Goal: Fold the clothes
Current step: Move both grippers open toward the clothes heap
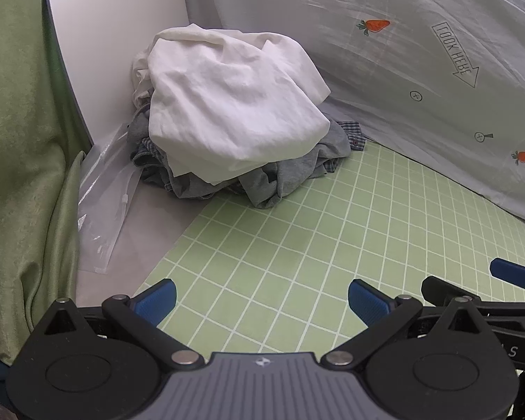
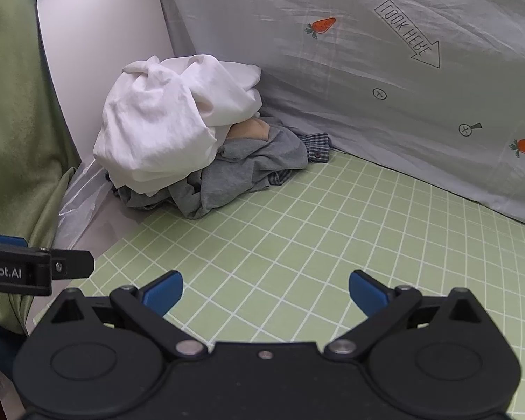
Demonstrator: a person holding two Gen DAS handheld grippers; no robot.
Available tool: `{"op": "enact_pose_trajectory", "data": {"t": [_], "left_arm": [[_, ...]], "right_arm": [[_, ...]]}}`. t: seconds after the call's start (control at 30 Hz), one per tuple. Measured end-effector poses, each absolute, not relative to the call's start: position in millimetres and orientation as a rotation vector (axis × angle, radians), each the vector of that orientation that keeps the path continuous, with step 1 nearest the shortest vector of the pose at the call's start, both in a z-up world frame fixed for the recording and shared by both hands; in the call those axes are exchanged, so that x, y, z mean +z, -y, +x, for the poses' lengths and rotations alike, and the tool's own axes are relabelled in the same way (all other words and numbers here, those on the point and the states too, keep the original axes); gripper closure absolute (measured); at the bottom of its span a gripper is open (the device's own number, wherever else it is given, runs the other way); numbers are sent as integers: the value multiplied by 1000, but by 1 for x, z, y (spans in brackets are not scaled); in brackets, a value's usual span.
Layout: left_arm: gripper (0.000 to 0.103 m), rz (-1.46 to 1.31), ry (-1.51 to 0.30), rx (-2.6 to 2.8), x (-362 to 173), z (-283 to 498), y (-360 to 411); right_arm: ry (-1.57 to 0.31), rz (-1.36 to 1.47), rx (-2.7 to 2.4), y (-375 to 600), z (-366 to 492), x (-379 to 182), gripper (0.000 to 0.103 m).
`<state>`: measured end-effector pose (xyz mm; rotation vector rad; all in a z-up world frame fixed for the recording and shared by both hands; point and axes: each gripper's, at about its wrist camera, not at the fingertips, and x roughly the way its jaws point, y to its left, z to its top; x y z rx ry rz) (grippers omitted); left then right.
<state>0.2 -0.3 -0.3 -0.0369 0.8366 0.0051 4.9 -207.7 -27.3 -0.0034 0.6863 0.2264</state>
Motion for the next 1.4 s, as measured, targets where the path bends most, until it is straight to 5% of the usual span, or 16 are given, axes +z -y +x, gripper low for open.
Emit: {"op": "enact_pose_trajectory", "data": {"t": [1.4], "left_arm": [[0, -33, -861, 10, -7, -1, 5]], "right_arm": [[-715, 9, 220, 210, 8, -29, 1]]}}
